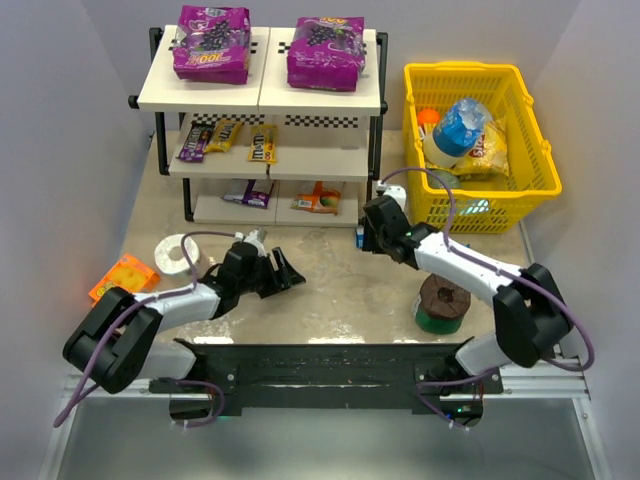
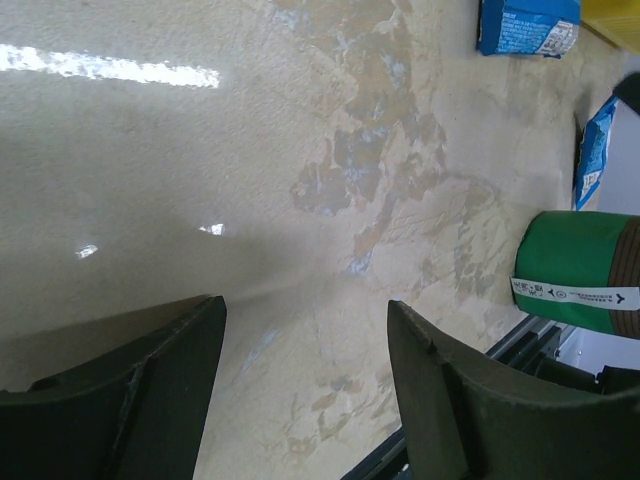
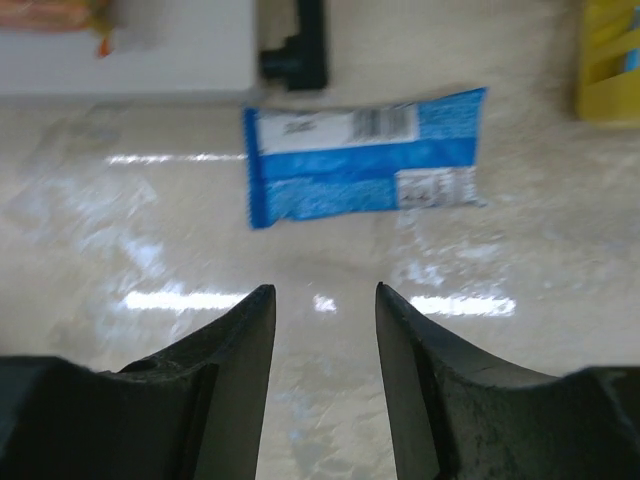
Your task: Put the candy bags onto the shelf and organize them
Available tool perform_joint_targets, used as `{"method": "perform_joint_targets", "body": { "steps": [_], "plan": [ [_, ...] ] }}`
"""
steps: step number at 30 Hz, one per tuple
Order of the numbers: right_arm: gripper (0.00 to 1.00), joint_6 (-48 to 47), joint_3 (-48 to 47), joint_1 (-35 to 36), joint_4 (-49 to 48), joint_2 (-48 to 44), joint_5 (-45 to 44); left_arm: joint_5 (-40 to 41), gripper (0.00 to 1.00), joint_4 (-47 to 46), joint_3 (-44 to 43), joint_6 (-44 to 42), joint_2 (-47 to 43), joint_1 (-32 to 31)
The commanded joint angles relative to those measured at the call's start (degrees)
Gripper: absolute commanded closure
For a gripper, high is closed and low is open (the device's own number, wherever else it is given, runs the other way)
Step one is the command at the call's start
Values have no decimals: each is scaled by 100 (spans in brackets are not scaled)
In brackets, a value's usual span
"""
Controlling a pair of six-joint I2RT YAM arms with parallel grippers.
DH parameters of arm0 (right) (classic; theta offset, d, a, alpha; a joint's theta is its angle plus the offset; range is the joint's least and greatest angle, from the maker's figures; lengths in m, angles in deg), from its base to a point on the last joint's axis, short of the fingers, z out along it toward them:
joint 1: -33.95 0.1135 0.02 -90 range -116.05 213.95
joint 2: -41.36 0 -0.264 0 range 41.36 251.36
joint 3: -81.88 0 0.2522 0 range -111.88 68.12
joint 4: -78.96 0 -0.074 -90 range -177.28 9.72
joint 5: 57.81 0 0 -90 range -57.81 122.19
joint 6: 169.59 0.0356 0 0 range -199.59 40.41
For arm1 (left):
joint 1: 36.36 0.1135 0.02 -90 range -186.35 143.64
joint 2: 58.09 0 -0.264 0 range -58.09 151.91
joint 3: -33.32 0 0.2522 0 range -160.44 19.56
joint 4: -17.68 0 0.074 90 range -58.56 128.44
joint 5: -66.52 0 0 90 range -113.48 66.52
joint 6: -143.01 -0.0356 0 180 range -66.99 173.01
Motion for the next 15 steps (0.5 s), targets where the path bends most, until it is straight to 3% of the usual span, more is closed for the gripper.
{"method": "perform_joint_targets", "body": {
  "steps": [1, 10, 15],
  "plan": [
    [52, 25, -689, -460, 213, 694, -1057, -8, 30, -357, -296, 119, 172, -112],
    [52, -151, -1298, -488, -50, 2066, -1498, -175, 30, -401, -533, 172, 506, -147],
    [52, -99, -1218, -487, -323, 2321, -919, -158, 30, -401, -744, 225, 778, -165]
  ]
}}
